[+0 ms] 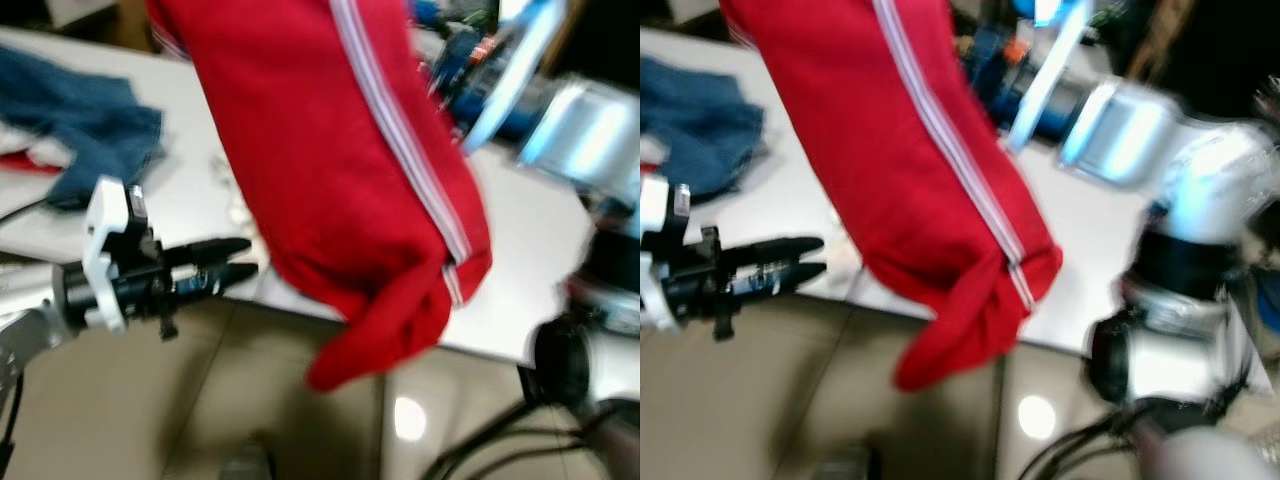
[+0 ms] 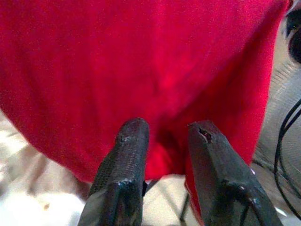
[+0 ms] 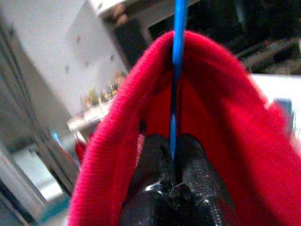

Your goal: Hang hanger

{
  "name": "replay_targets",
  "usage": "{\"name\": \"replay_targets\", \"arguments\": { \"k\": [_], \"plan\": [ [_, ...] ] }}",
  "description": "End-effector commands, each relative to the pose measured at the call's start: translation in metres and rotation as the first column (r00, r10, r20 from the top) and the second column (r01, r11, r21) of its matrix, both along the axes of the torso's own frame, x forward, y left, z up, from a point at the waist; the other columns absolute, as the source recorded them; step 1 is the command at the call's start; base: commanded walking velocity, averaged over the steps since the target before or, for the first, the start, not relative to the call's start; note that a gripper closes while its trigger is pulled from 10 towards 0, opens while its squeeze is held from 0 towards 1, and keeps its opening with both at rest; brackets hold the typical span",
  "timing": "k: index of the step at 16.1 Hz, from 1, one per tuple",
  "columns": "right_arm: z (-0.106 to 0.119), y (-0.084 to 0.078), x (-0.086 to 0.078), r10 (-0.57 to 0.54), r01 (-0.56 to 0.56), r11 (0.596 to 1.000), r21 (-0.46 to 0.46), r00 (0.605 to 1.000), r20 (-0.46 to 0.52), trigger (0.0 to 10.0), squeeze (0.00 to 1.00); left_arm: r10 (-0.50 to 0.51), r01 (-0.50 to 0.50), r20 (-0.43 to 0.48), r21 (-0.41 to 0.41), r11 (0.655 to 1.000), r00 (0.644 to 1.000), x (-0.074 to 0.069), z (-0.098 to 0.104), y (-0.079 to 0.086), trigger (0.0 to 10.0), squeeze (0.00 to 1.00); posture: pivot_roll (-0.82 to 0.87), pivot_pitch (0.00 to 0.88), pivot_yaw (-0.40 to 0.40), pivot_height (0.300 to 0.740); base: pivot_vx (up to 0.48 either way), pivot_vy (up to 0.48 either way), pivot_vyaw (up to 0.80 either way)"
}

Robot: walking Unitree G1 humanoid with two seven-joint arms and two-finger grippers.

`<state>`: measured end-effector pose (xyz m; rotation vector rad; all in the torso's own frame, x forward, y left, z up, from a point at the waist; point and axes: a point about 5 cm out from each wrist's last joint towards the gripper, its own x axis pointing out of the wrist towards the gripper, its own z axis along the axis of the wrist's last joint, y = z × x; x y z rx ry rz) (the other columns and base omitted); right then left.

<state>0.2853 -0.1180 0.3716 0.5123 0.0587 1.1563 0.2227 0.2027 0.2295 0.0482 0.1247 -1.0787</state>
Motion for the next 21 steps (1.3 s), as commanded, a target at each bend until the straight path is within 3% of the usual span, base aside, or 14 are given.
{"name": "replay_targets", "arguments": {
  "k": [1, 3, 5, 7, 9, 12, 14, 15, 17, 19, 21],
  "plan": [
    [0.016, -0.011, -0.006, -0.008, 0.005, 0.999, 0.049, 0.998, 0.067, 10.0, 0.00, -0.009, 0.009, 0.013, 0.000, 1.000, 1.000, -0.002, 0.003, -0.003, 10.0, 0.00, 0.07, 0.000, -0.090, 0.740, 0.000, 0.000, 0.80],
    [0.041, -0.027, -0.005, -0.072, 0.061, 0.992, 0.111, 0.992, 0.102, 10.0, 0.00, -0.015, 0.015, 0.014, -0.019, 1.000, 1.000, -0.001, 0.004, -0.006, 10.0, 0.00, 0.06, 0.000, -0.089, 0.740, 0.000, 0.000, 0.80],
    [0.073, -0.026, -0.009, -0.013, -0.024, 0.960, 0.278, 0.991, 0.130, 10.0, 0.00, -0.032, 0.033, 0.017, -0.030, 0.999, 0.999, -0.001, 0.004, -0.014, 10.0, 0.00, 0.06, 0.000, -0.094, 0.740, 0.000, 0.000, 0.80],
    [0.081, -0.025, -0.009, 0.033, -0.076, 0.939, 0.336, 0.991, 0.131, 10.0, 0.00, -0.039, 0.039, 0.019, -0.037, 0.999, 0.999, -0.002, 0.004, -0.017, 10.0, 0.00, 0.07, 0.000, -0.107, 0.740, 0.000, 0.000, 0.80],
    [0.051, -0.001, 0.003, 0.055, -0.067, 0.969, 0.239, 0.997, 0.058, 10.0, 0.00, -0.050, 0.051, 0.018, -0.044, 0.998, 0.999, -0.005, 0.003, -0.024, 10.0, 0.00, 0.08, 0.000, -0.116, 0.740, 0.000, 0.000, 0.80],
    [-0.018, 0.017, 0.026, 0.012, 0.001, 0.994, 0.111, 0.994, -0.111, 10.0, 0.00, -0.070, 0.070, 0.008, -0.014, 0.997, 0.998, -0.006, 0.000, -0.031, 10.0, 0.00, 0.09, 0.000, -0.115, 0.740, 0.000, 0.000, 0.80],
    [-0.035, 0.022, 0.028, -0.008, 0.016, 0.998, 0.060, 0.992, -0.125, 10.0, 0.00, -0.071, 0.071, 0.003, 0.003, 0.997, 0.997, -0.007, -0.001, -0.031, 10.0, 0.00, 0.09, 0.000, -0.116, 0.740, 0.000, 0.000, 0.80],
    [-0.073, 0.034, 0.030, -0.052, 0.044, 0.996, -0.079, 0.993, -0.102, 10.0, 0.00, -0.071, 0.071, -0.008, 0.035, 0.997, 0.997, -0.008, -0.003, -0.031, 10.0, 0.00, 0.10, 0.000, -0.119, 0.740, 0.000, 0.000, 0.80],
    [-0.106, 0.041, 0.029, -0.070, 0.057, 0.978, -0.198, 0.996, -0.057, 10.0, 0.00, -0.071, 0.073, -0.025, 0.079, 0.994, 0.997, -0.011, -0.008, -0.030, 10.0, 0.00, 0.10, 0.000, -0.125, 0.740, 0.000, 0.000, 0.80],
    [-0.140, 0.042, 0.026, -0.080, 0.057, 0.973, -0.225, 0.992, -0.093, 10.0, 0.00, -0.062, 0.068, -0.048, 0.118, 0.991, 0.997, -0.016, -0.015, -0.029, 10.0, 0.00, 0.11, 0.000, -0.131, 0.740, 0.000, 0.000, 0.80],
    [-0.153, 0.037, 0.028, -0.133, 0.105, 0.972, -0.212, 0.983, -0.124, 10.0, 0.00, -0.069, 0.076, -0.060, 0.132, 0.988, 0.996, -0.017, -0.017, -0.029, 10.0, 0.00, 0.11, 0.000, -0.127, 0.740, 0.000, 0.000, 0.80]
  ]
}}
